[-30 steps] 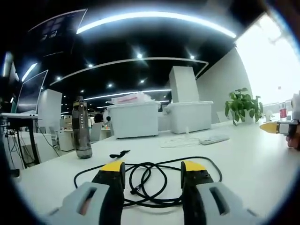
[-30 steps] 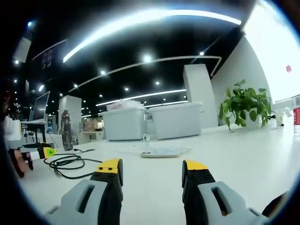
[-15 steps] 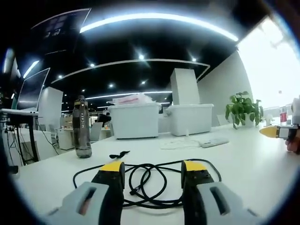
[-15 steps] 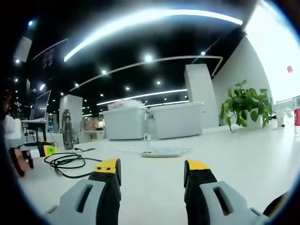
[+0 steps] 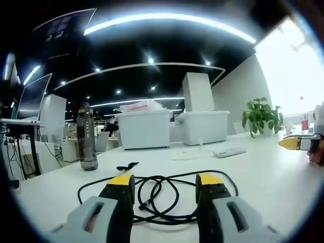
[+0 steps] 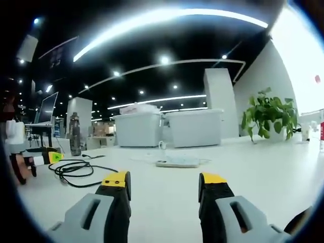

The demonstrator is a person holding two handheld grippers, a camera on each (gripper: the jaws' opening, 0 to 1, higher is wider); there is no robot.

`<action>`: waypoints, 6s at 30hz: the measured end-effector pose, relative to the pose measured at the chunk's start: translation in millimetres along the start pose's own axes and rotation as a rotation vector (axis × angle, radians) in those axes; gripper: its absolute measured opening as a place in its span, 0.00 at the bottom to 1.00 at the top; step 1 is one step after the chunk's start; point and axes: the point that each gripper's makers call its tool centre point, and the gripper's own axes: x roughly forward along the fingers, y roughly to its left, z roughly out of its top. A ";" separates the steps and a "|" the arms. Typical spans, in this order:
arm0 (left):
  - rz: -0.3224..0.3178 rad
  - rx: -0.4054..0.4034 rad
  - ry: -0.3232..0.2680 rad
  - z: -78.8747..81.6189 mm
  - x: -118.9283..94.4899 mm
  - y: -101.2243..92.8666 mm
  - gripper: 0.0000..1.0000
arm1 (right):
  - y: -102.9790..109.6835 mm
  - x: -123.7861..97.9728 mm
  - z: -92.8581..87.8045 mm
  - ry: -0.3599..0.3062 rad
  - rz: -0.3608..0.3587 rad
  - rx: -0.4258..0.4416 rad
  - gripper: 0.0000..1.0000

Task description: Coil the Type-C to USB data cable on the desktop and secure it with Velcro straps.

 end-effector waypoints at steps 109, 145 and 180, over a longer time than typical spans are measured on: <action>0.062 0.128 -0.048 44.6 21.2 115.4 0.44 | 149.8 79.6 32.2 0.124 0.545 -0.026 0.52; -0.107 0.083 0.002 17.4 33.4 106.8 0.44 | 272.8 118.4 -48.1 0.460 0.896 0.132 0.33; -0.102 0.236 0.040 9.5 44.7 98.0 0.44 | 265.7 157.1 -77.7 0.572 0.754 -0.003 0.02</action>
